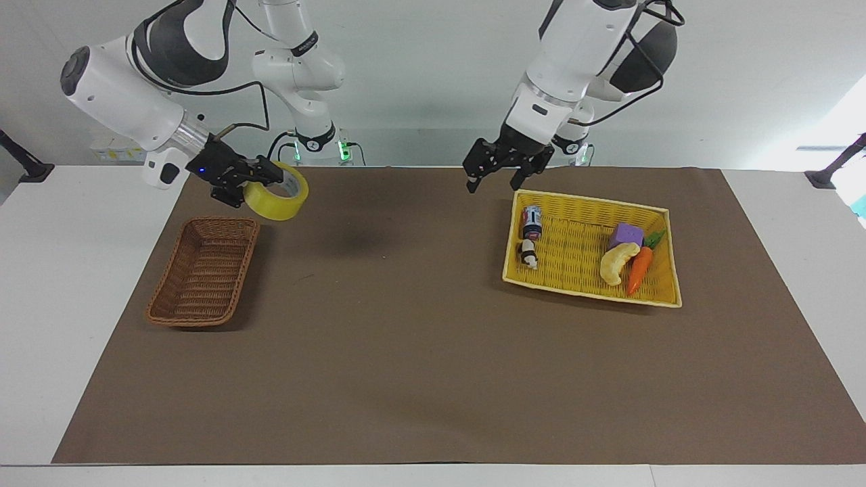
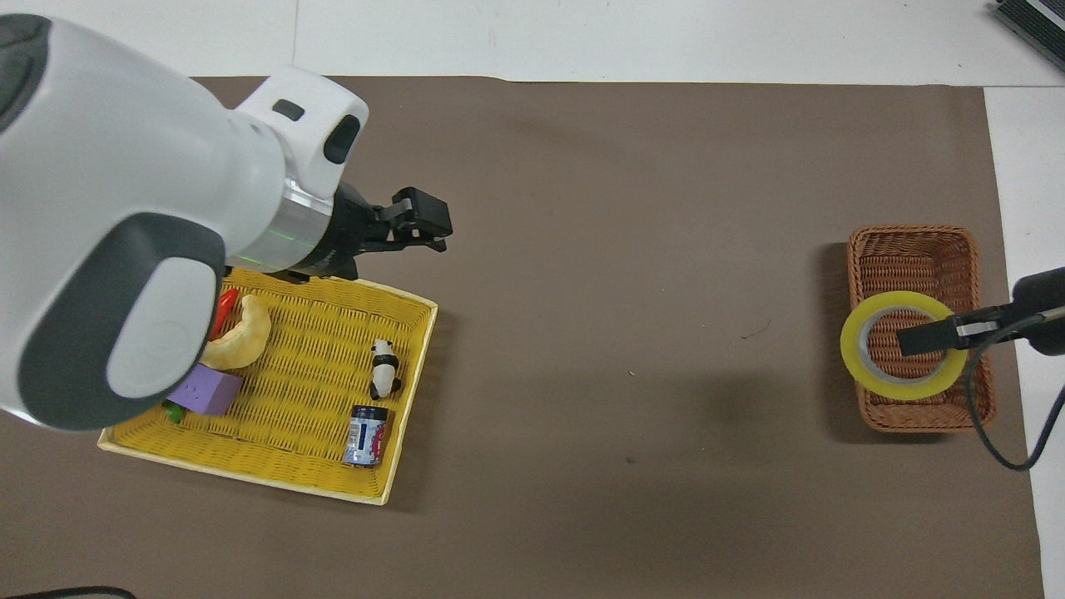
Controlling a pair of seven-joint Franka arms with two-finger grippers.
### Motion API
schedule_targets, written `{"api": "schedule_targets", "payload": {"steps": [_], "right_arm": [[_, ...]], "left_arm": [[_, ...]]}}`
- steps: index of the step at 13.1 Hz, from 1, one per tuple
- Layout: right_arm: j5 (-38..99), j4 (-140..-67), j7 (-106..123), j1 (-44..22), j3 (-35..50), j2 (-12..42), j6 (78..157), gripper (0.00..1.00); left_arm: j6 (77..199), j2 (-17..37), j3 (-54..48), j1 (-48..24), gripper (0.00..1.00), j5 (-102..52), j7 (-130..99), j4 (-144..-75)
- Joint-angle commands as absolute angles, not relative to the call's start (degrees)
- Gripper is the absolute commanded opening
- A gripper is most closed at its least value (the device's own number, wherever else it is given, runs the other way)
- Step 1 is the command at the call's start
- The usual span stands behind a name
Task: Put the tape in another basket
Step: 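Carry the tape with the right gripper while the left gripper releases, then lower the tape into the brown basket while the left gripper retracts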
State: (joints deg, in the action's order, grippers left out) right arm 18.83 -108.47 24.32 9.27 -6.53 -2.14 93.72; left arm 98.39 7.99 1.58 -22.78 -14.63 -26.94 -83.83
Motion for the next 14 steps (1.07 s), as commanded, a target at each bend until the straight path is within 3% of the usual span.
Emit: {"api": "schedule_targets", "payload": {"steps": [1, 4, 11, 14], "right_arm": [[18.5, -108.5, 28.2, 15.7, -5.8, 3.0, 98.0, 0.0], [20.3, -108.2, 29.0, 18.7, -5.9, 7.5, 101.0, 0.0], [22.1, -107.7, 29.3, 17.0, -5.8, 9.7, 107.0, 0.0], [22.8, -106.7, 37.9, 19.7, -5.8, 15.7, 109.6, 0.0]], "left_arm": [[96.0, 7.4, 1.0, -15.1, 1.0, -14.3, -13.1, -84.8], [95.2, 7.5, 1.0, -9.9, 1.0, -7.8, 0.1, -84.8], [89.9, 4.9, 1.5, 0.6, 1.0, -4.2, 2.7, -84.4], [86.9, -1.8, 1.3, 0.4, 1.0, -2.7, 2.6, -91.5]]}}
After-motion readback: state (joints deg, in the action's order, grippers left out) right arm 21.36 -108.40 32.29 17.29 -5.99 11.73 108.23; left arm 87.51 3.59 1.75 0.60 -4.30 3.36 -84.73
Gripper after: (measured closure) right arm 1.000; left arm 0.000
